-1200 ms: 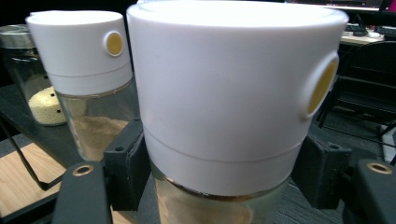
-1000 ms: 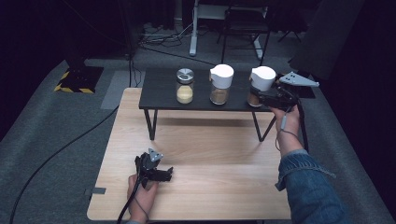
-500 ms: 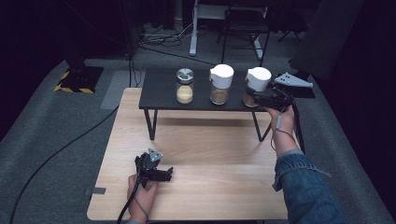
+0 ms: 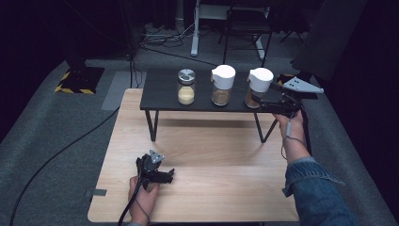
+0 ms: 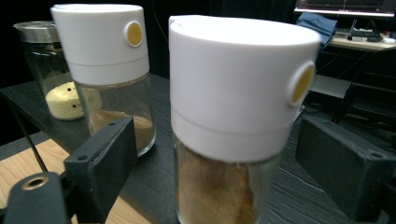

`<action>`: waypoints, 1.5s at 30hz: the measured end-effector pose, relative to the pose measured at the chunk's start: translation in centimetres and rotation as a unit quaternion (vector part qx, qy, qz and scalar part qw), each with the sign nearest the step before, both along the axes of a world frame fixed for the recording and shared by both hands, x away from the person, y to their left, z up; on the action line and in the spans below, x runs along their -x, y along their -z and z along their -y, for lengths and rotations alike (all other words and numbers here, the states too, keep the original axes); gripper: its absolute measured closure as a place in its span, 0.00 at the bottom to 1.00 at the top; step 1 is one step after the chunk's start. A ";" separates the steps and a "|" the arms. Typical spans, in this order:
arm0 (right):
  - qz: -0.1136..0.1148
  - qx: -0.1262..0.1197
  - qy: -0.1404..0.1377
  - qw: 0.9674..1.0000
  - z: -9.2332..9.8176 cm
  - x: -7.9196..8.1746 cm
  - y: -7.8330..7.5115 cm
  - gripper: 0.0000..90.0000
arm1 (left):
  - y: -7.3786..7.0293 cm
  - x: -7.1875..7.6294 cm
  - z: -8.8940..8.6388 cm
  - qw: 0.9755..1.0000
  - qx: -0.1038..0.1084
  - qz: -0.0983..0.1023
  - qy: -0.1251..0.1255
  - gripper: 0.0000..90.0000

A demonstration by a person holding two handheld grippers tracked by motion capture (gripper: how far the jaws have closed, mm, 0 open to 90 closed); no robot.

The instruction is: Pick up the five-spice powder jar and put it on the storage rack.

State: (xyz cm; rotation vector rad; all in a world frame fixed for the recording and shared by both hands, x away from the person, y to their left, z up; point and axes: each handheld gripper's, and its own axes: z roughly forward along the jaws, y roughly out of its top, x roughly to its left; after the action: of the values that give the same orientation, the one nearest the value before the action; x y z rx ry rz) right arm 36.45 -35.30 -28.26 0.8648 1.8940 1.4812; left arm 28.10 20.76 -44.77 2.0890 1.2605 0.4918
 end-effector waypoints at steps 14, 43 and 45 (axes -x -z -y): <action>-0.001 0.005 -0.001 1.000 2.1 2.7 1.7 0.13 | 0.0 0.0 0.0 1.000 0.000 0.000 0.000 0.00; -0.066 0.025 0.014 0.997 4.4 5.1 8.6 0.13 | 0.0 0.0 0.0 1.000 0.000 0.000 0.000 0.00; -0.072 0.027 0.016 0.997 4.6 5.2 9.0 0.13 | 0.0 0.0 0.0 1.000 0.000 0.000 0.000 0.00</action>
State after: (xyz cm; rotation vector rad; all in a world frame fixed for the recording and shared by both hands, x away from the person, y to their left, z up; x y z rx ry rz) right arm 31.24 -39.89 -37.23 0.9955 2.0030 1.3751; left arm 28.10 20.77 -44.77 2.0886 1.2605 0.4918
